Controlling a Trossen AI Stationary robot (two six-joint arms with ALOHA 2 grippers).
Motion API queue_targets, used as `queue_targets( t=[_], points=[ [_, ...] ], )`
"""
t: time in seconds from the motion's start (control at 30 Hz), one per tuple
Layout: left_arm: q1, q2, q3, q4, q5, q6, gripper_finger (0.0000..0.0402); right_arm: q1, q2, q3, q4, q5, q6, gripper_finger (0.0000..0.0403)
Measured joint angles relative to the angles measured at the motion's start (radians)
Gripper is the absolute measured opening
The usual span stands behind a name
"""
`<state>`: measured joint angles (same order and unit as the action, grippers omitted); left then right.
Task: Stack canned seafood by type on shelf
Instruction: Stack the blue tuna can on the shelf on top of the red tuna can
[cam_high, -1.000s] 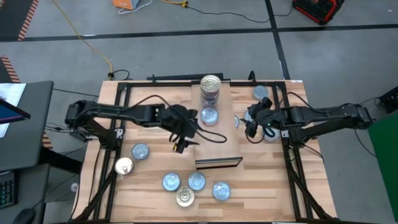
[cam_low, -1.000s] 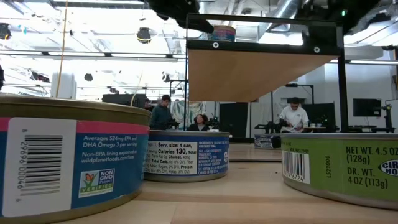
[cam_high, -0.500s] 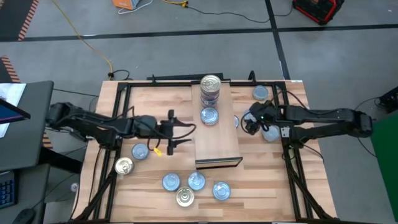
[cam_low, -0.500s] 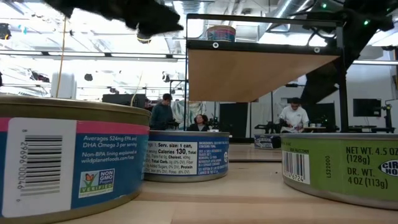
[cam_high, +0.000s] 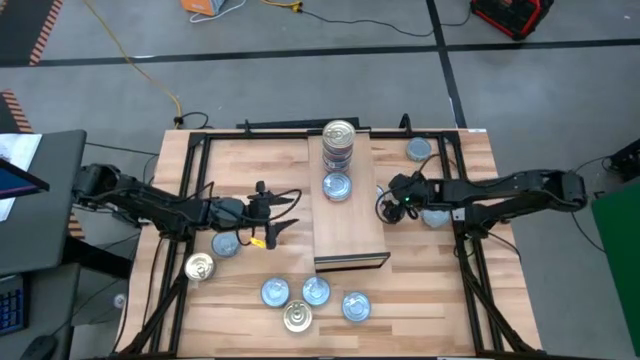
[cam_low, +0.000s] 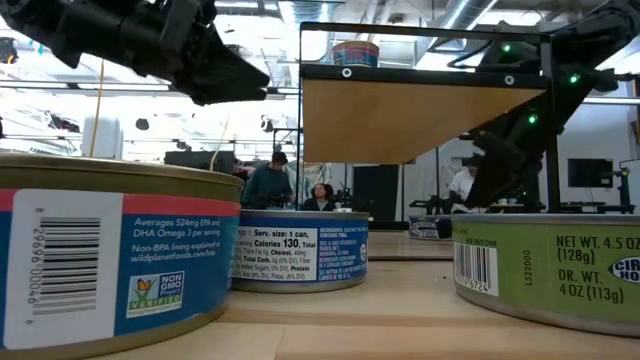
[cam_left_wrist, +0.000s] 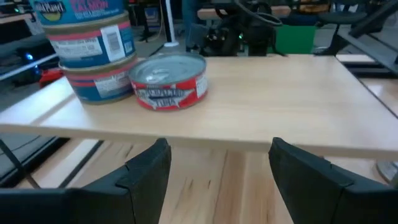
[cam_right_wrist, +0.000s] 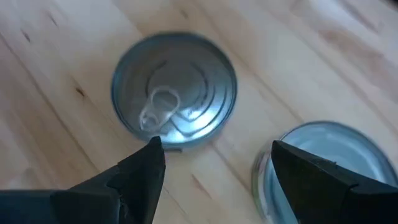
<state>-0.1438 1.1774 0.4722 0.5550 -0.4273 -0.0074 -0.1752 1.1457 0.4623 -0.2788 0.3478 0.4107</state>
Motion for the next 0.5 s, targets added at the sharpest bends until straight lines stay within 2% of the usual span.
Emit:
queue_targets(
  t=[0.13,0.5],
  points=[
    [-0.01,0.0,-0.013,-0.002,-0.005,0.0,0.0258,0.027,0.054,0.0,0.058,0.059,0.0,0.0317],
    [-0.011,0.0,-0.021,-0.006,-0.023,-0.007,0.0258,0.035,0.083,0.002,0.017,0.065,0.024,0.0317]
  ],
)
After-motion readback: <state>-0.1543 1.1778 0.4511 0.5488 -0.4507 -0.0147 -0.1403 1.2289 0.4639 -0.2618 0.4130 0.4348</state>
